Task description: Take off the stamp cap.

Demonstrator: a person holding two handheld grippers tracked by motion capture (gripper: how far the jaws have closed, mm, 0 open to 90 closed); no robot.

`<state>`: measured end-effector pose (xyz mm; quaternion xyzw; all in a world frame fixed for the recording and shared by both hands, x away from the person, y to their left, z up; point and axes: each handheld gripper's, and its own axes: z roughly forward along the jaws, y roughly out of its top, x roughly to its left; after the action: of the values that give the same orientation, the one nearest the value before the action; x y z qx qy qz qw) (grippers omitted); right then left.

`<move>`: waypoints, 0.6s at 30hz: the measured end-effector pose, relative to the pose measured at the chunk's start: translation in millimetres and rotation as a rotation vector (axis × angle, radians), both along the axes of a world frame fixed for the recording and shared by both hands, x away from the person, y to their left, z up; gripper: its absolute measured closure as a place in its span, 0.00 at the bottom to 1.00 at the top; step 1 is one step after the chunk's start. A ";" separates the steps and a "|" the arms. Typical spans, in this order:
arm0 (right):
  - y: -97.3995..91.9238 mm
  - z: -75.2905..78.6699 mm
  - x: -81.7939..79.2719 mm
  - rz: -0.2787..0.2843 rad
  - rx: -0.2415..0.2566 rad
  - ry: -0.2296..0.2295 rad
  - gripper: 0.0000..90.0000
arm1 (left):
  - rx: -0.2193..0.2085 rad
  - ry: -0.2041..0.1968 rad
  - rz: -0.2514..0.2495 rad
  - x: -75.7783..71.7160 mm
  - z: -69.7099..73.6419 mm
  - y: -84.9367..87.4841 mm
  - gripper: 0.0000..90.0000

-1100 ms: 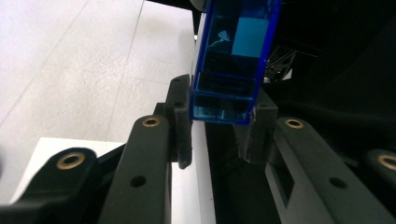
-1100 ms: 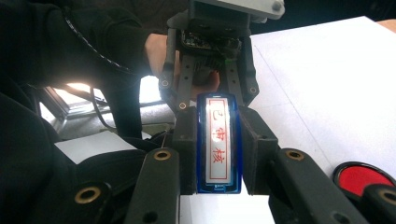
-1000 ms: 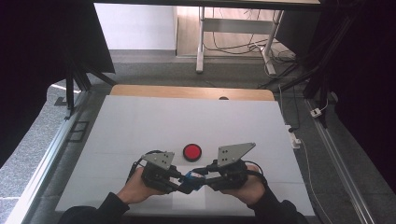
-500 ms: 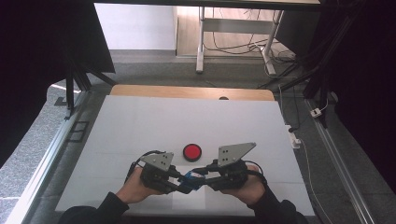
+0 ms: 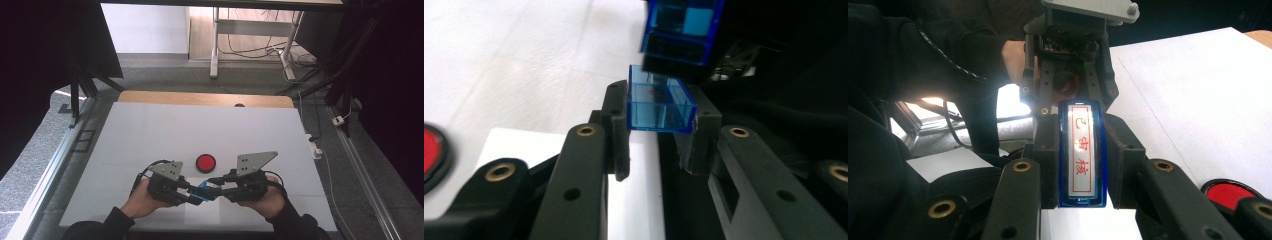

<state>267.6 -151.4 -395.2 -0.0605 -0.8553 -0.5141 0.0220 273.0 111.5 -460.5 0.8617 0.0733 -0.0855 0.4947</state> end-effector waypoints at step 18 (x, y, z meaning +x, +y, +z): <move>-2.6 -0.5 -0.5 -0.062 -0.013 -0.042 0.79 | 0.103 -0.040 0.222 -14.9 7.9 21.8 0.77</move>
<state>267.1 -154.0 -395.7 -0.0760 -0.8566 -0.5102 -0.0124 258.1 133.2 -452.6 0.8742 0.1626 -0.0089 0.4574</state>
